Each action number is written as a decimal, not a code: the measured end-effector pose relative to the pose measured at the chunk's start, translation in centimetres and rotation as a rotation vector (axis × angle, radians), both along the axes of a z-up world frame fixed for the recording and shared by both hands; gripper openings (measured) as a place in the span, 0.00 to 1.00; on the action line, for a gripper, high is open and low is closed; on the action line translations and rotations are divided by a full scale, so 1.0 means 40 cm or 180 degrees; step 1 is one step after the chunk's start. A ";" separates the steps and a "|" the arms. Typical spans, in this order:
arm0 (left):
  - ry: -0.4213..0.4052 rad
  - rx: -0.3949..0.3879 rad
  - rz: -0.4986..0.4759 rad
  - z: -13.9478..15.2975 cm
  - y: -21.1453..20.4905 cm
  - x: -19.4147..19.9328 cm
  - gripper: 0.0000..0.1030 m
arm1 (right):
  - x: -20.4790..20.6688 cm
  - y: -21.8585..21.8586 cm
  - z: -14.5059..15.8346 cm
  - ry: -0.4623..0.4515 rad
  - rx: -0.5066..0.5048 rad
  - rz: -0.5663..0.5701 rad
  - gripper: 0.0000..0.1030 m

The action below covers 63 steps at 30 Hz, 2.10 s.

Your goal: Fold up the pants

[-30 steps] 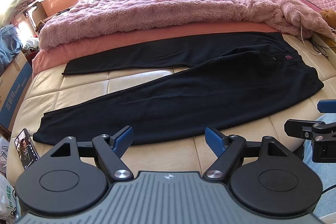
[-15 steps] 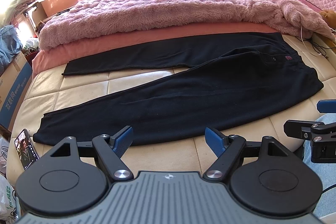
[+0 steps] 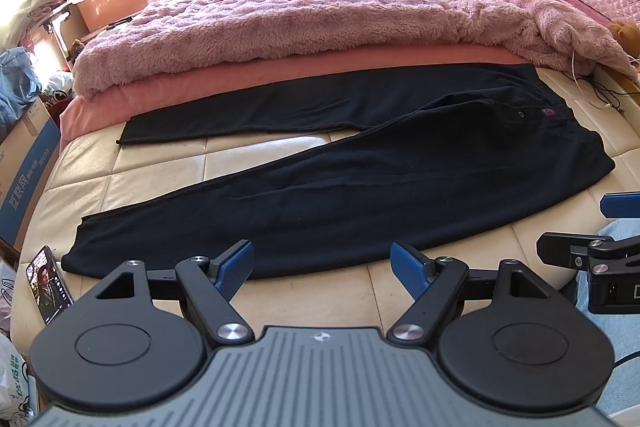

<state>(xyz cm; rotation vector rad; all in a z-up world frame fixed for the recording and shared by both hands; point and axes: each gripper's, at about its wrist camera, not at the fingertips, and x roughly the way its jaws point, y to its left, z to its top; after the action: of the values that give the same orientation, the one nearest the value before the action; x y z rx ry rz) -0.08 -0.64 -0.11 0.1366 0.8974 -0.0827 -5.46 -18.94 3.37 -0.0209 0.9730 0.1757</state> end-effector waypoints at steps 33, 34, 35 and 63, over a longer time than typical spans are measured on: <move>-0.0335 0.0728 -0.0769 -0.099 0.140 0.096 0.74 | 0.145 -0.288 -0.051 -0.0667 -0.0486 0.0074 0.79; -0.0369 0.0789 -0.0960 -0.110 0.150 0.094 0.74 | 0.151 -0.303 -0.061 -0.0674 -0.0519 0.0115 0.79; -0.0380 0.0865 -0.1163 -0.122 0.158 0.091 0.73 | 0.163 -0.321 -0.073 -0.0663 -0.0573 0.0151 0.77; 0.0436 0.2275 -0.1192 -0.417 0.291 0.179 0.07 | 0.295 -0.614 -0.368 0.0457 -0.2153 0.1831 0.24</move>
<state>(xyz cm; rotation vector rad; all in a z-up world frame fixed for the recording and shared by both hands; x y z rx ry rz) 7.09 11.00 -16.80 0.9751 0.9979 -0.1170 6.33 -43.51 -11.33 -0.9253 1.1135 0.3710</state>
